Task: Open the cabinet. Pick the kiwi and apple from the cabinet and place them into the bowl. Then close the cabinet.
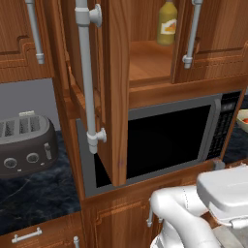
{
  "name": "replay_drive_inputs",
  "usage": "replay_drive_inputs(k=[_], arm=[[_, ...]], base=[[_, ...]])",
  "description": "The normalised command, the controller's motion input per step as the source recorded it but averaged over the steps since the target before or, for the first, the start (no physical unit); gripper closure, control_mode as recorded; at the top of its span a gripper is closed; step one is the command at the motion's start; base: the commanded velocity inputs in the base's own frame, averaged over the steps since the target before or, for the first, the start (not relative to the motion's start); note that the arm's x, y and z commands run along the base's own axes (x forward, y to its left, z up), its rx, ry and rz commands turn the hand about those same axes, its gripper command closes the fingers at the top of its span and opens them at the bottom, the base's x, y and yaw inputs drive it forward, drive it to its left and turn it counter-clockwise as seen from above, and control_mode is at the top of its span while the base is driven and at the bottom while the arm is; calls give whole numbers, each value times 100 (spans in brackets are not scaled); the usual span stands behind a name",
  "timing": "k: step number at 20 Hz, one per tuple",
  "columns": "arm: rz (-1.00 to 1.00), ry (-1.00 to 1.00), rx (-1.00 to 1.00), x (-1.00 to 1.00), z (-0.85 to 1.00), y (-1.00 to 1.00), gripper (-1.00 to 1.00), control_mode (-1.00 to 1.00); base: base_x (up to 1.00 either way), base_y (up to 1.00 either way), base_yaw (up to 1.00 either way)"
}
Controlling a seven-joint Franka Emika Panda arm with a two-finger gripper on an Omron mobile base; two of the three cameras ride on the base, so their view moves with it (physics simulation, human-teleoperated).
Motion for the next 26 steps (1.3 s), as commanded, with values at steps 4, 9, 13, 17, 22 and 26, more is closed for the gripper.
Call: replay_drive_inputs(k=[4, 9, 13, 17, 22, 26], arm=[[-7, 0, 0, -10, 0, 32, -100, -100], [-8, 0, 0, -9, 0, 28, -100, -100], [-7, 0, 0, -2, 0, 37, -100, -100], [-7, -2, -2, 0, 0, 44, -100, -100], [-8, -5, -4, 0, 0, 50, -100, -100], [-8, -3, -5, 1, -9, 51, -100, -100]], base=[[0, 0, 0], [0, 0, 0], [0, 0, 0], [0, 0, 0], [0, 0, 0], [0, 0, 0]])
